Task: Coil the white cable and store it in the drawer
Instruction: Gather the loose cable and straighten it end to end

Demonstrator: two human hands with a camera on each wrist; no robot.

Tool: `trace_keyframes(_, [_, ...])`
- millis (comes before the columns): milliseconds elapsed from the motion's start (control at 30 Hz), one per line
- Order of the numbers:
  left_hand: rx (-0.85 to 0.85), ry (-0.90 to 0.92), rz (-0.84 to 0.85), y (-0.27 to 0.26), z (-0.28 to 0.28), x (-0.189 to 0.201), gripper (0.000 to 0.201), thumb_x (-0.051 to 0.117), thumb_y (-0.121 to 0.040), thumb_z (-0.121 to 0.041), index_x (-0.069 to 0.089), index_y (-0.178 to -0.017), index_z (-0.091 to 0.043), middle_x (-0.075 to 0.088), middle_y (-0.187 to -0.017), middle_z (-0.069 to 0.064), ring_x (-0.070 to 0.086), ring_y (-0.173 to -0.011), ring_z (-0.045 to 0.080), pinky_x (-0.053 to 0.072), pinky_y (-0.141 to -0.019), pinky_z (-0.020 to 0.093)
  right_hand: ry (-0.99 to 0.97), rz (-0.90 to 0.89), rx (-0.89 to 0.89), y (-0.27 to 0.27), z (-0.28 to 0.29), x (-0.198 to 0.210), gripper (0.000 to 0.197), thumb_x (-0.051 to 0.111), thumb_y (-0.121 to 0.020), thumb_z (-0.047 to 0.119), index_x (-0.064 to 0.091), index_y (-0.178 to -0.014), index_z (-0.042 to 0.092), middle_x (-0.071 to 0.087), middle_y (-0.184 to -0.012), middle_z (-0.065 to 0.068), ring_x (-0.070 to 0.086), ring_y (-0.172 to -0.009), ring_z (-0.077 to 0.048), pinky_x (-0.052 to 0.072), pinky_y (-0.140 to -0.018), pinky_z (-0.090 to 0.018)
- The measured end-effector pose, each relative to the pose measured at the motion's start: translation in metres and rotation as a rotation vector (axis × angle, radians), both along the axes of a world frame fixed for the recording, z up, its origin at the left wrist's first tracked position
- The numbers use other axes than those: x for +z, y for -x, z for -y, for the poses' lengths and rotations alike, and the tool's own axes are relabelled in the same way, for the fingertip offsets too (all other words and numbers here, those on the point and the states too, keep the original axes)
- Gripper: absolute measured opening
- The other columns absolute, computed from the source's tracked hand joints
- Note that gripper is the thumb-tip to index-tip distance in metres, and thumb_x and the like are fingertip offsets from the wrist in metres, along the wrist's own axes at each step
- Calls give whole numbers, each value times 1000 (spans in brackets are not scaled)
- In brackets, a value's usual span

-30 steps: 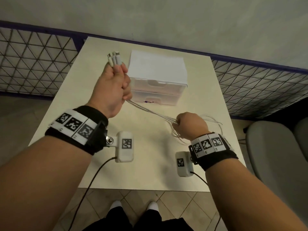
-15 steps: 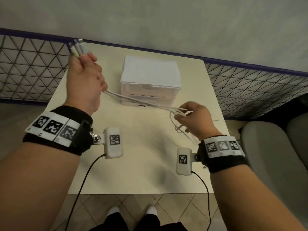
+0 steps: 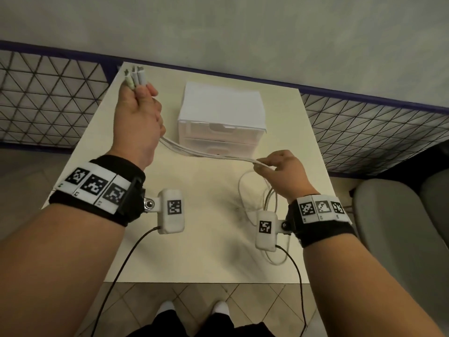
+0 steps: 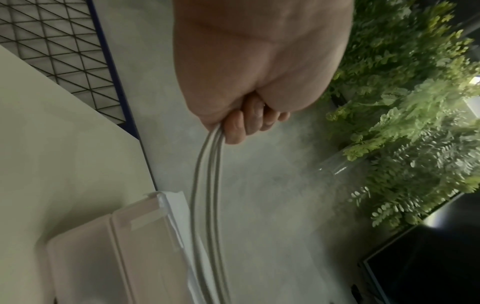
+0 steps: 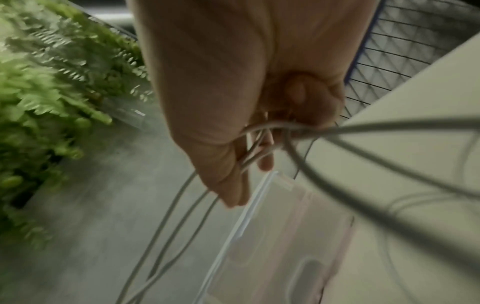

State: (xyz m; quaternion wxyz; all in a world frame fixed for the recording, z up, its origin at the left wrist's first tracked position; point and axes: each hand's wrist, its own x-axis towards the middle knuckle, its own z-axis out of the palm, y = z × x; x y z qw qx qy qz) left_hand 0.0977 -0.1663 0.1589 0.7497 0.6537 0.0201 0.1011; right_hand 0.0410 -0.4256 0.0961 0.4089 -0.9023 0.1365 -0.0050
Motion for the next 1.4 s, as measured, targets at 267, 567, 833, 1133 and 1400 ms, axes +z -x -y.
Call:
trace_keyframes(267, [41, 4, 32, -1, -6, 5, 23, 27, -102, -30, 43, -87, -24, 32, -63, -2, 27, -48, 8, 26, -45, 23, 256, -28, -36, -6, 9, 4, 50, 76, -69, 18, 64, -118, 25, 53, -123, 1, 59, -94, -15, 41, -81, -22])
trace_keyframes(567, [233, 70, 90, -10, -29, 16, 23, 26, -101, -32, 42, -87, -22, 34, -58, -5, 27, -45, 9, 23, -42, 24, 448, -236, -231, 3, 49, -15, 34, 64, -80, 48, 68, -90, 15, 63, -76, -4, 57, -75, -24, 42, -65, -28])
trace_keyframes(833, [207, 150, 108, -11, -29, 13, 21, 27, -100, -32, 42, -88, -22, 34, -59, -5, 26, -49, 13, 23, -47, 29, 299, -321, -28, 0, 59, -2, 56, 81, -66, 23, 60, -118, 20, 65, -117, -8, 61, -102, -24, 45, -83, -29])
trace_keyframes(1133, [-239, 289, 59, 12, 19, 6, 24, 25, -102, -31, 42, -88, -21, 37, -61, -4, 29, -51, 11, 31, -48, 23, -62, -141, 377, -8, -79, -19, 127, 81, -39, 65, 12, -144, 46, 36, -152, 5, 30, -141, -14, 22, -118, -43])
trace_keyframes(1400, [-158, 410, 66, -2, -3, 16, 24, 28, -101, -35, 44, -89, -21, 37, -60, -4, 28, -50, 11, 30, -48, 24, -120, -300, 471, 1, -86, -28, 13, 69, -81, 30, 65, -72, 23, 72, -80, -3, 64, -74, -12, 48, -78, -26])
